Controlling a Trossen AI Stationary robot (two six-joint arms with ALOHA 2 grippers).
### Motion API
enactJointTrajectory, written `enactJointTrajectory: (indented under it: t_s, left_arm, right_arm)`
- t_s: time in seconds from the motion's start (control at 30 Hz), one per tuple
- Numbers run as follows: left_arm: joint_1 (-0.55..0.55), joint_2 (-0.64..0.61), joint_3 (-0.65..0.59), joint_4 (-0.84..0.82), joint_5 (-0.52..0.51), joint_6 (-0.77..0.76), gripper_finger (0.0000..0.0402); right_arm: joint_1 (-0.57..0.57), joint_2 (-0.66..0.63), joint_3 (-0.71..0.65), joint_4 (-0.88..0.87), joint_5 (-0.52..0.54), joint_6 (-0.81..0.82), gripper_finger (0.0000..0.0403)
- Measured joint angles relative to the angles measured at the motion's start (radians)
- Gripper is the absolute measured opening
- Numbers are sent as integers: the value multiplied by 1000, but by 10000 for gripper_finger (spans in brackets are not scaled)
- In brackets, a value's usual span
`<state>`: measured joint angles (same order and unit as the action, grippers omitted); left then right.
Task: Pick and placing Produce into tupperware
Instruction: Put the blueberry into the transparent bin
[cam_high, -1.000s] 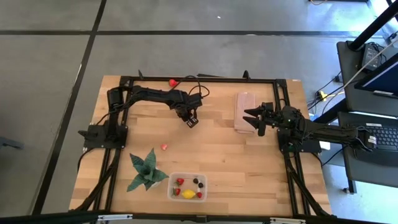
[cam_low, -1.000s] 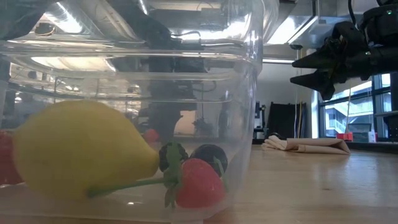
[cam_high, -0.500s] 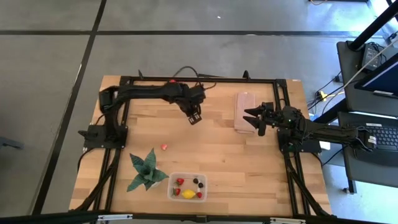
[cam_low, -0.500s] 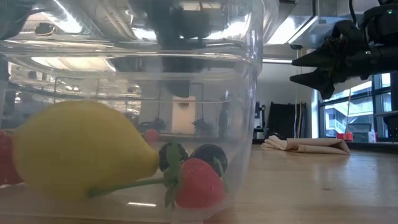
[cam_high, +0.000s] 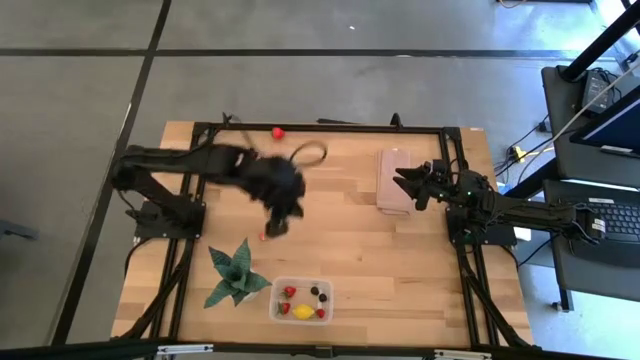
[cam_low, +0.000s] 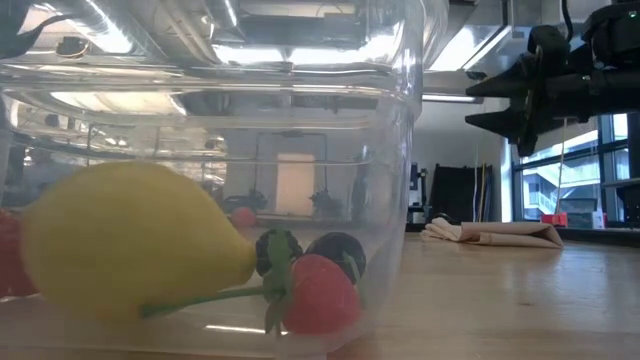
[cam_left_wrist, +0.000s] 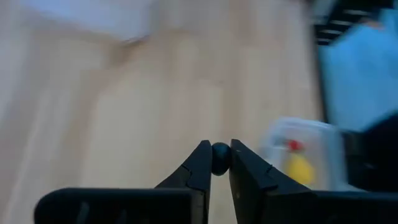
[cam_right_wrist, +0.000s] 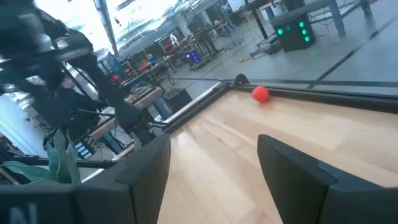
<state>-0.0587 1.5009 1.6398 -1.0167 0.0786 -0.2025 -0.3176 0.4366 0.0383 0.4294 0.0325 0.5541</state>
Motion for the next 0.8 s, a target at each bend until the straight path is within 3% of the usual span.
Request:
enactJointTrajectory:
  t_s: [0.13,0.33,0.53,0.8]
  left_arm:
    - [-173,-24,0,8,-10,3,27]
    - [-361,15,0,10,-102,-37,32]
    - [-432,99,0,66,-130,-76,27]
    - [-464,268,0,157,-91,-87,35]
  right_arm:
    - [0,0,0,-2,0,15,243]
    - [0,0,0,-7,1,41,243]
    - [0,0,0,-68,27,45,243]
    - [0,0,0,-212,28,86,243]
